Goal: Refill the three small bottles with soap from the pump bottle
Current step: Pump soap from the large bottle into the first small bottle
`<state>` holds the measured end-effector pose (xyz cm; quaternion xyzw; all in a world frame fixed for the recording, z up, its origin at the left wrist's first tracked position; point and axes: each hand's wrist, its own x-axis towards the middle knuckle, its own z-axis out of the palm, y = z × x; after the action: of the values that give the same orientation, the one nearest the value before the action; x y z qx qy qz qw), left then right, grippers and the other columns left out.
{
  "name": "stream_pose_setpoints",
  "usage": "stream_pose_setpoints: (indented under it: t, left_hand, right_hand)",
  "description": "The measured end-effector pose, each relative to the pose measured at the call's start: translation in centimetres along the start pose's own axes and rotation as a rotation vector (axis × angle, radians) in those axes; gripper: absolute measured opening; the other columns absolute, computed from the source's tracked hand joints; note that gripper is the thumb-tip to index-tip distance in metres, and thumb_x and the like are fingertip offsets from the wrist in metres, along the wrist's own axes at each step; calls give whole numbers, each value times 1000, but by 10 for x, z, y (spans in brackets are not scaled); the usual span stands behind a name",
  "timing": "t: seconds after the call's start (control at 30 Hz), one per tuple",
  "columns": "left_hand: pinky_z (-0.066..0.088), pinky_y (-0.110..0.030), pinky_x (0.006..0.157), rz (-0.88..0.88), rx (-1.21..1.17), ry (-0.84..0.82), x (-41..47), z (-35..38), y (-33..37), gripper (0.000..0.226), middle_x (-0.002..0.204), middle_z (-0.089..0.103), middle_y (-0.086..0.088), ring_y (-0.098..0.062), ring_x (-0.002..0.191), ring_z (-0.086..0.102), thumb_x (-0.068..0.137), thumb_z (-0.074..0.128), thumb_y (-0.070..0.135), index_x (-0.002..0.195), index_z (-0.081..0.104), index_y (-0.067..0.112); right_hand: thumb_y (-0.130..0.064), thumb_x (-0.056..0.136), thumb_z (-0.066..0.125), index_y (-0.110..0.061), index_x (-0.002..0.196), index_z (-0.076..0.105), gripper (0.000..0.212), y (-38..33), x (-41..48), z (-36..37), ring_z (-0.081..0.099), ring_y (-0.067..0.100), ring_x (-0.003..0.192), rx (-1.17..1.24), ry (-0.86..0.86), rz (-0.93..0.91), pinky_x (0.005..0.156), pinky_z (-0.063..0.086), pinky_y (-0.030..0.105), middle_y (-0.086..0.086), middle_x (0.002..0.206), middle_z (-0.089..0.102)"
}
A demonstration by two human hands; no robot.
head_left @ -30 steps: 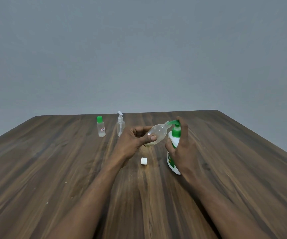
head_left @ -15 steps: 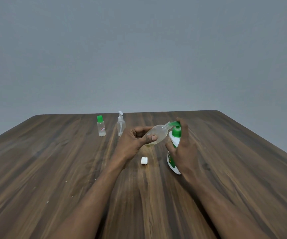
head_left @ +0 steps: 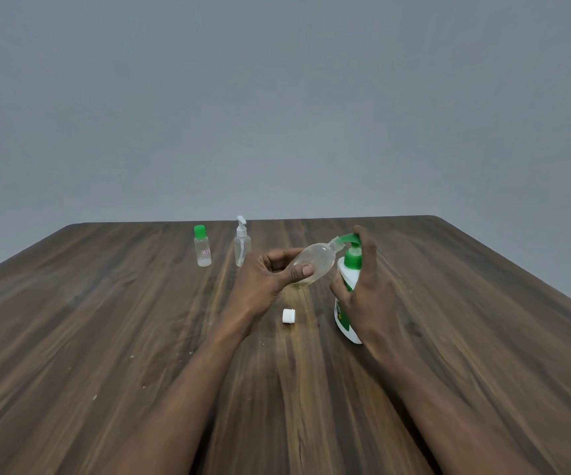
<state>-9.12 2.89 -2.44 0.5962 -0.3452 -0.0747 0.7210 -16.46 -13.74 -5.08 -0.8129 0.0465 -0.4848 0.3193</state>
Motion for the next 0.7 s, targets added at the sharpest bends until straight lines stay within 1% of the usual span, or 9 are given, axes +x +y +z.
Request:
stream_pose_setpoints:
  t: [0.07,0.13,0.2,0.3,0.37,0.47,0.57,0.63,0.7]
  left_hand:
    - [57,-23,84,4,-1,5,0,0,-1,39,110,78,-4,-19,106,74,79,83,26,116,76,14]
    - [56,-22,83,-1,-5,11,0,-1,-1,42,110,78,-4,-19,106,74,77,83,27,116,76,13]
    - [56,-21,82,-8,-4,15,0,-2,-1,43,109,79,-3,-18,105,74,75,83,28,114,77,13]
    - [58,-24,82,-11,23,13,-1,-2,-2,40,107,79,-1,-17,103,75,74,84,31,111,79,19]
    - [59,-27,86,-15,23,9,-1,-1,-2,39,107,79,-1,-18,103,75,74,84,32,111,79,20]
    - [58,-33,92,-22,16,17,-2,1,-2,43,107,79,-2,-19,104,74,73,84,32,113,78,17]
    - [57,-35,94,-22,3,17,-2,1,-1,42,108,79,-2,-19,105,74,73,84,31,112,78,17]
    - [58,-32,92,-13,-1,12,-2,1,-1,40,108,79,-2,-19,105,74,75,83,29,112,78,17]
    - [58,-28,88,-10,-8,10,-2,1,-1,38,108,79,-3,-19,104,75,77,83,26,113,77,15]
  right_hand:
    - [-18,89,72,-18,150,37,70,-1,1,0,45,-1,83,-5,-1,-19,70,34,-2,-12,101,54]
    - [-18,90,71,-17,148,38,67,-2,1,1,45,-2,83,-13,-5,-31,70,32,-5,-13,102,54]
    - [-18,91,70,-16,147,40,63,-2,0,2,47,-1,79,-11,-5,-27,67,34,-1,-13,101,56]
    - [-13,88,71,-13,143,44,61,1,0,2,48,3,74,-14,16,-10,63,33,13,-12,98,56]
    - [-12,88,72,-12,142,45,61,2,-1,3,46,2,72,-22,29,-14,63,32,16,-12,96,55]
    - [-20,91,70,-20,149,35,68,2,-1,2,47,-1,78,-1,9,-17,64,32,13,-13,103,56]
    - [-25,91,69,-30,154,24,77,4,-1,2,52,4,80,-9,-14,-7,65,36,3,-13,105,56]
    - [-24,90,70,-32,153,24,78,6,0,2,52,4,77,-7,-14,2,66,37,0,-13,103,56]
    - [-24,90,71,-31,151,28,75,6,0,3,49,1,75,-10,-3,-3,67,37,-1,-14,100,55]
